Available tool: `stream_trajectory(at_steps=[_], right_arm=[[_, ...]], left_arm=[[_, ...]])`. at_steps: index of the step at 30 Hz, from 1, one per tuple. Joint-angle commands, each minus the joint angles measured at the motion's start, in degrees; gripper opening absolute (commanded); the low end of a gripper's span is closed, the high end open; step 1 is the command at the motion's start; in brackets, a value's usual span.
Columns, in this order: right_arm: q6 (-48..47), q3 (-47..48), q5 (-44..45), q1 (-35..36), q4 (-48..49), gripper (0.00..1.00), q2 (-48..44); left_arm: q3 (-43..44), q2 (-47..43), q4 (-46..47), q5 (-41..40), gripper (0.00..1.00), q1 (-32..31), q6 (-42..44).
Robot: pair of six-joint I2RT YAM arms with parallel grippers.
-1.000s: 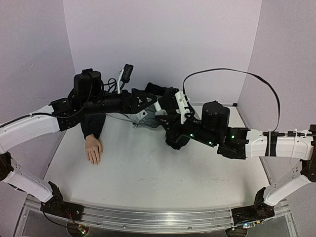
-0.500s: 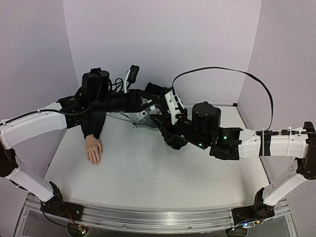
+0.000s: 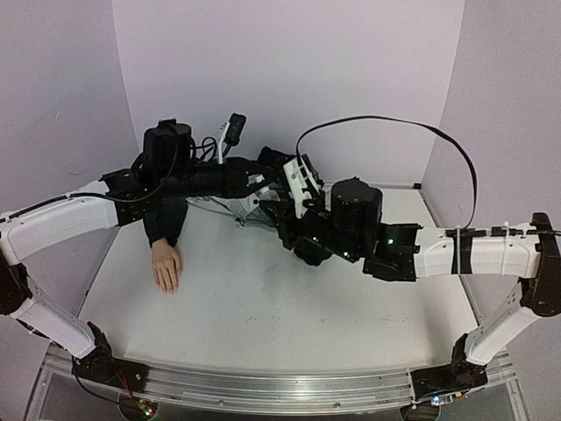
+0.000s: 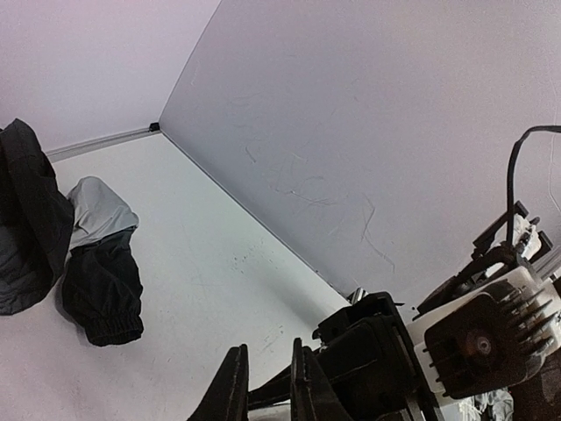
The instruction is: Paint the nails
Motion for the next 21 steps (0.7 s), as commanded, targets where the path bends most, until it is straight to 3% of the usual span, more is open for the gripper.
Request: stream_trajectory(at_steps=[1, 4, 6, 8, 9, 11, 15, 17, 18, 19, 21], right_arm=[[2.34, 4.02, -10.37, -2.19, 6.15, 0.0, -2.35], [8.03, 3.26, -30.93, -8.47, 7.78, 0.0, -4.54], [13.92, 2.69, -53.52, -13.92, 13.16, 0.0, -4.5], [24.02, 1.64, -79.45, -16.33, 26.89, 0.0, -2.89], [30.9, 0.74, -84.77, -16.43, 36.2, 0.0, -2.06], [40.84, -0.02, -87.03, -16.48, 48.41, 0.0, -0.54], [42.12, -1.4, -83.0, -16.78, 49.85, 0.0, -0.8], [40.94, -3.0, -79.82, -17.38, 48.71, 0.0, -1.56], [39.81, -3.93, -78.05, -17.98, 46.71, 0.0, -2.05], [37.74, -4.9, -76.0, -18.44, 43.6, 0.0, -2.6], [28.4, -5.38, -68.57, -18.81, 29.26, 0.0, -4.69]], left_arm=[[1.13, 0.62, 1.98, 14.75, 0.0, -0.93, 5.21], [1.89, 1.32, 1.98, 26.34, 0.0, -0.93, 8.96], [2.28, 1.38, 1.98, 32.26, 0.0, -0.93, 10.8], [2.85, 1.61, 1.98, 37.3, 0.0, -0.93, 12.16], [3.16, 1.72, 1.98, 39.01, 0.0, -0.93, 12.45], [3.73, 1.97, 1.95, 41.19, 0.0, -1.05, 13.06], [4.34, 2.28, 1.98, 40.02, 0.0, -0.97, 13.5], [4.12, 1.64, 1.98, 34.85, 0.01, -0.49, 13.0], [3.6, 1.12, 1.98, 32.13, 0.08, 0.1, 12.33], [2.96, 0.37, 1.98, 29.27, 0.22, 0.98, 11.44], [1.25, -1.18, 1.91, 24.0, 0.45, 2.95, 9.01]])
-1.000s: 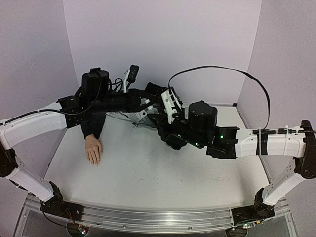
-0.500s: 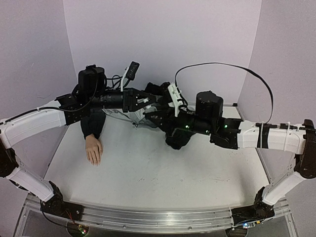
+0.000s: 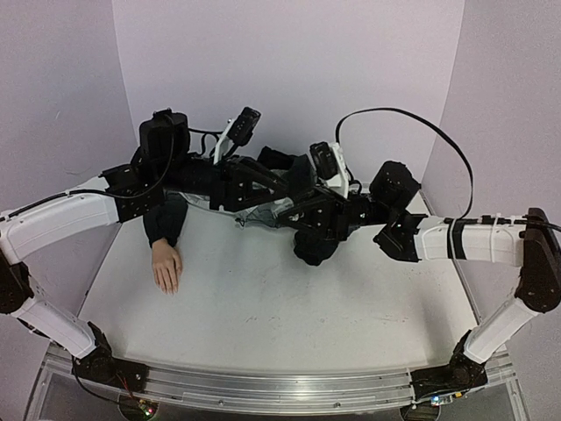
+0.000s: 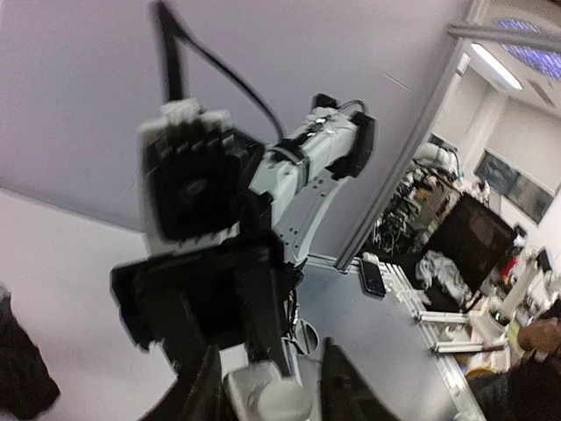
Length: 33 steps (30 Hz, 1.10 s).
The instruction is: Paint the nails
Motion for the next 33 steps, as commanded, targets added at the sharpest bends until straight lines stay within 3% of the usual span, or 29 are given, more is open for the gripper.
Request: stream_trajectory(at_steps=[1, 3, 4, 10, 12, 17, 25, 33], right_arm=[[-15.4, 0.54, 11.81, -1.94, -10.65, 0.0, -7.44], [-21.42, 1.31, 23.09, -1.7, -20.42, 0.0, -8.11], [-23.09, 1.56, 29.64, -1.63, -24.02, 0.0, -8.26], [-29.73, 5.89, 66.73, 4.02, -38.0, 0.0, -4.03], [-29.75, 7.55, 73.51, 6.61, -38.95, 0.0, -1.8], [-30.05, 11.66, 81.23, 11.72, -38.84, 0.0, 3.13], [-32.19, 15.59, 80.91, 15.66, -37.59, 0.0, 7.34], [-33.09, 17.53, 80.67, 16.51, -37.34, 0.0, 8.72]], left_arm=[[-3.31, -3.01, -3.94, -8.97, 0.57, 5.08, -5.13], [-5.76, -4.35, -4.15, -11.71, 0.77, 7.75, -7.79], [-7.05, -5.02, -4.26, -12.83, 0.8, 9.2, -9.37], [-12.01, -7.95, -4.55, -20.84, 0.83, 14.31, -16.74], [-12.11, -7.7, -4.64, -23.09, 0.8, 14.32, -18.9], [-10.88, -5.62, -4.56, -24.54, 0.71, 14.22, -22.7], [-9.51, -2.81, -4.47, -25.17, 0.61, 12.06, -23.23], [-7.94, -1.64, -4.3, -26.55, 0.43, 9.69, -21.91]])
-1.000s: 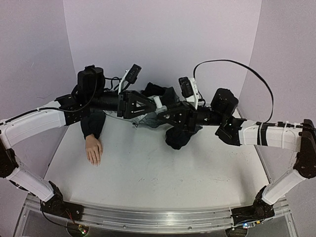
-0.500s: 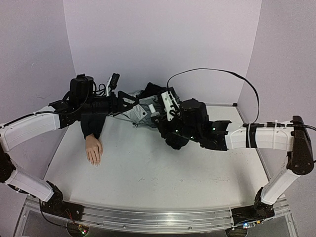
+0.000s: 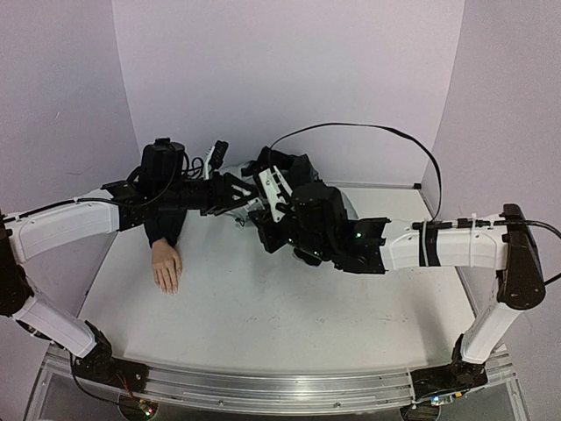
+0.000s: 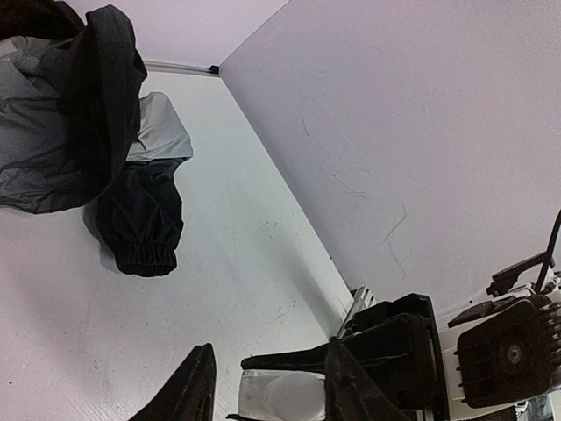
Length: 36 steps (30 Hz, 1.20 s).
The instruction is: Paint the nails
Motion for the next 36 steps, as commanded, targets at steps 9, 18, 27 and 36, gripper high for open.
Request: stream_trajectory(at_steps=[9, 18, 27, 36], right_arm=[[-1.36, 3.79, 1.69, 0.97, 3.67, 0.0, 0.81], [-1.44, 2.29, -1.47, 1.01, 6.17, 0.0, -1.59], [4.14, -2.86, -37.87, -7.11, 13.44, 0.0, -11.95], [17.21, -9.86, -75.18, -11.26, 36.82, 0.0, -19.81]], left_arm=[[4.61, -0.75, 1.91, -2.82, 0.29, -2.46, 1.53], [4.33, -0.5, 2.62, 1.61, 0.05, -4.69, 5.43], [6.98, -0.36, 7.49, 29.21, 0.0, -7.58, 18.58], [13.13, 2.16, 8.5, 41.91, 0.0, -8.48, 23.45]])
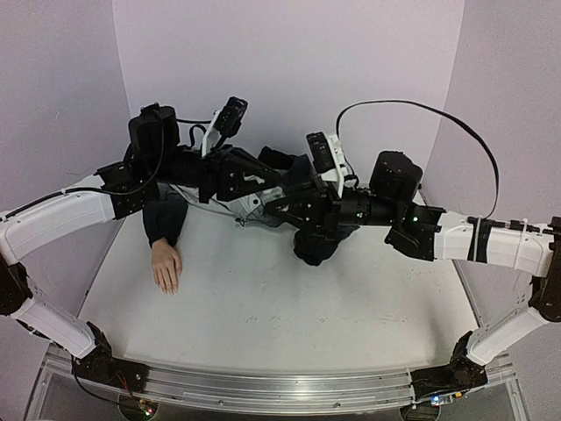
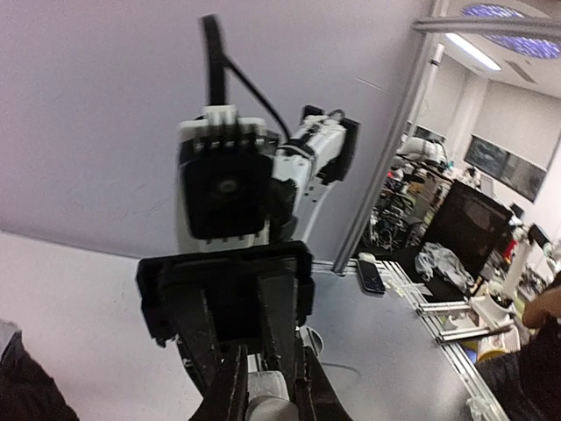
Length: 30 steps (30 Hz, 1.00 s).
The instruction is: Paint the nails
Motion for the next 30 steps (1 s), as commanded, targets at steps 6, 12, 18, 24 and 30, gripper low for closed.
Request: stream_trajectory(at_steps=[6, 12, 18, 24, 30], right_arm=[[2.94, -4.11, -9.12, -1.16, 17.66, 0.0, -7.3], [-7.64, -3.5, 8.46, -1.18, -0.17, 0.0, -7.76], [-8.99, -1.19, 27.37, 0.13, -6.69, 0.0, -3.83], [-10.82, 2.61, 45.58, 5.63, -8.97, 0.0, 0.88], [-12.47, 7.22, 50.95, 9.02, -10.5, 0.0, 5.41]], left_arm=[[1.74, 1.95, -0.64, 4.38, 0.18, -1.02, -1.86], [-5.73, -4.7, -0.82, -9.08, 0.76, 1.47, -6.23], [-10.28, -6.77, -1.56, -21.7, 0.87, 5.08, -19.56], [-8.18, -5.37, -1.43, -22.96, 0.84, 5.11, -23.23], [-5.76, -2.59, -1.4, -24.91, 0.74, 3.82, -23.44]])
